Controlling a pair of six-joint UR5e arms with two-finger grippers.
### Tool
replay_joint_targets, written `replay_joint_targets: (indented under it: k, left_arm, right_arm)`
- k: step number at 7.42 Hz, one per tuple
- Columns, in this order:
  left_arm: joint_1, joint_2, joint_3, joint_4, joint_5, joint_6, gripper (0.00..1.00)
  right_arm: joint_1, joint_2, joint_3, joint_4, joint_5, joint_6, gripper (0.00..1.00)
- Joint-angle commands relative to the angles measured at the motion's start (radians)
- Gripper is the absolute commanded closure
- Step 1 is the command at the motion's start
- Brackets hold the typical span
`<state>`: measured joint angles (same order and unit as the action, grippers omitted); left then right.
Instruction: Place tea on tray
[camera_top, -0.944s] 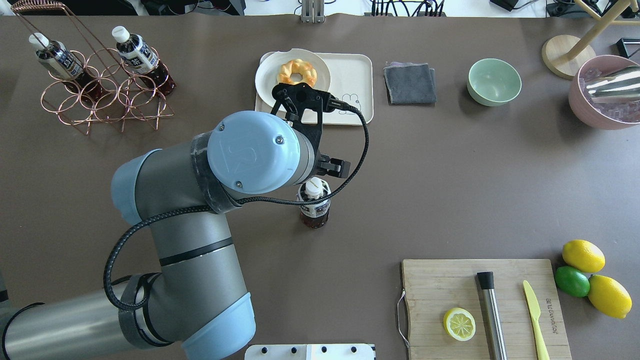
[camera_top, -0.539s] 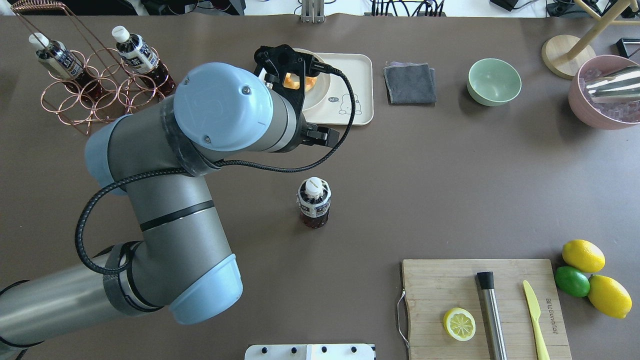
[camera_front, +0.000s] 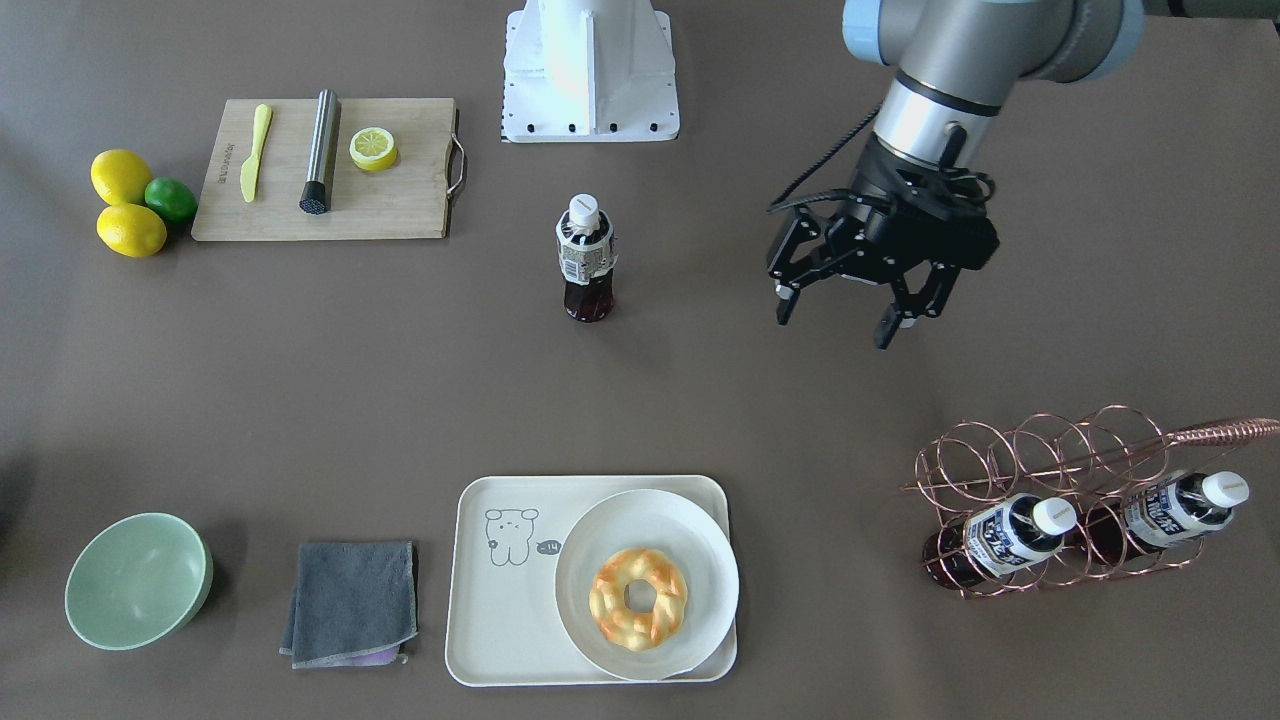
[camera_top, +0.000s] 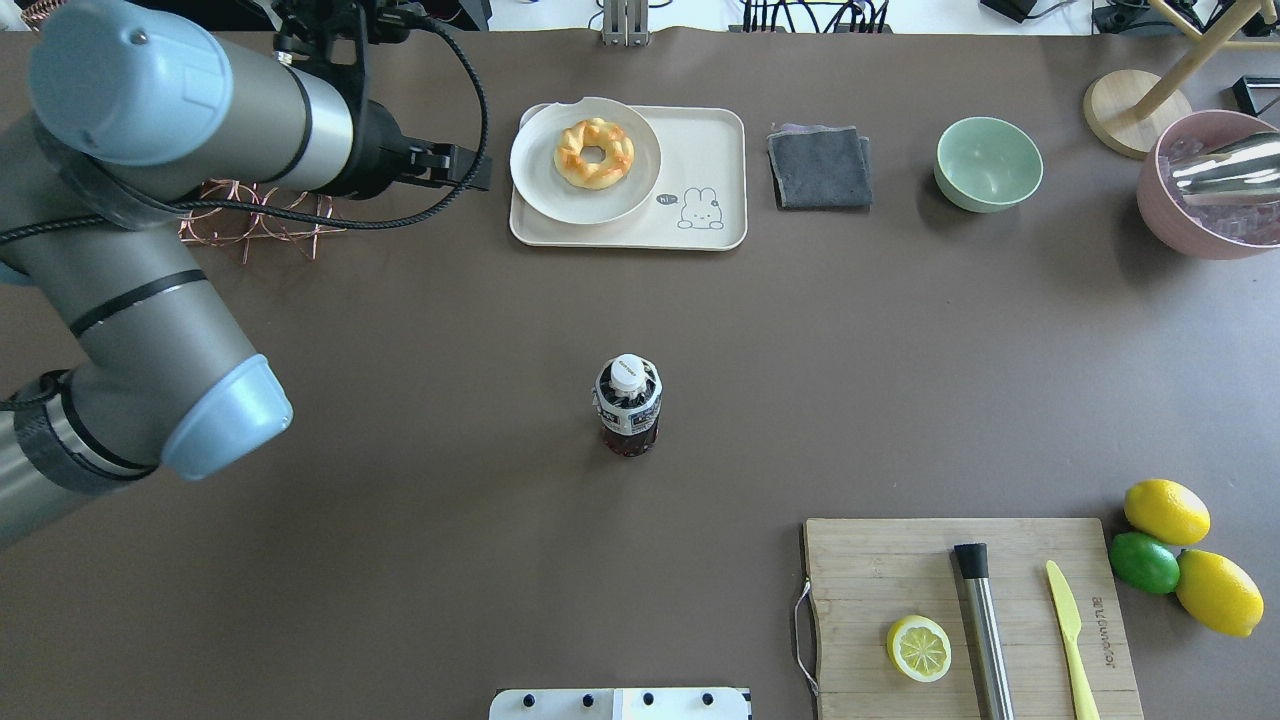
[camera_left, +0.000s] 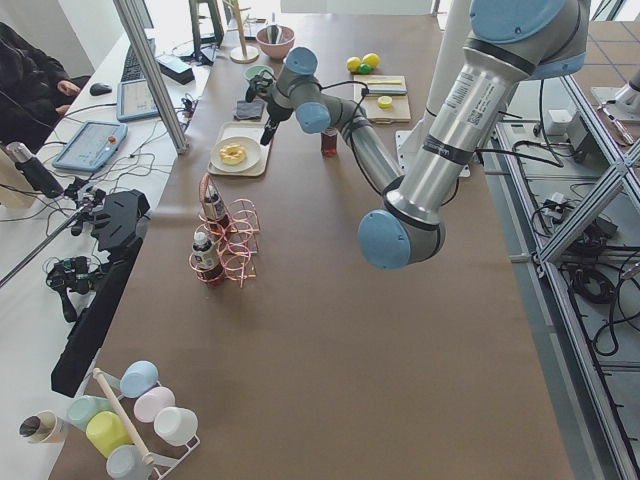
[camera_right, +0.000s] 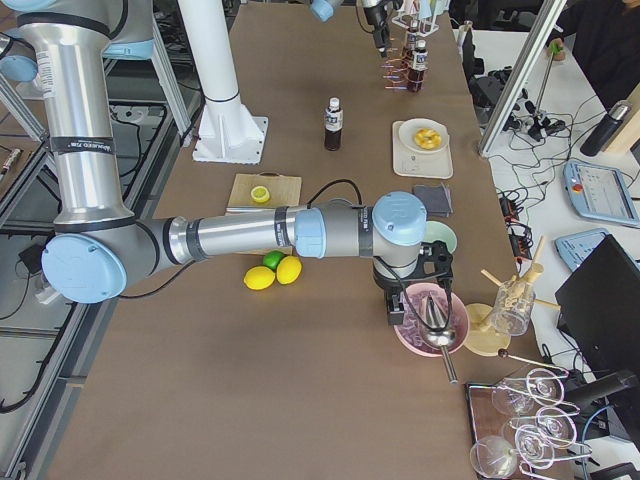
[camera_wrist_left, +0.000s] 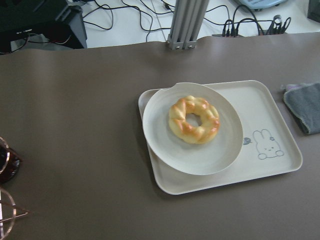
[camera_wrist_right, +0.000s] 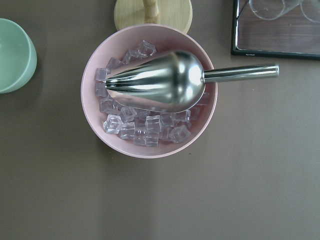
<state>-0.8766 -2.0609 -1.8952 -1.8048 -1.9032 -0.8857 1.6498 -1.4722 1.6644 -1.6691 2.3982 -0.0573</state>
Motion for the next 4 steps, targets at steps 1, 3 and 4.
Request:
replay_joint_targets:
  k: [1,3,4]
  left_arm:
    - [-0.296,0.16,-0.001,0.162,-0.23,0.334,0.02]
    - [-0.445,0.209,0.011,0.316,-0.231,0.618,0.02]
    - [-0.499,0.243,0.036,0.337,-0.237,0.711,0.02]
  right_arm:
    - [-0.074,0.087,0.002,-0.001,0.004,0.127,0.0]
    - [-0.172,0.151,0.072,-0.003,0.007,0.346,0.0]
    - [-0.255,0.191,0.153,-0.009,-0.002,0.493,0.0]
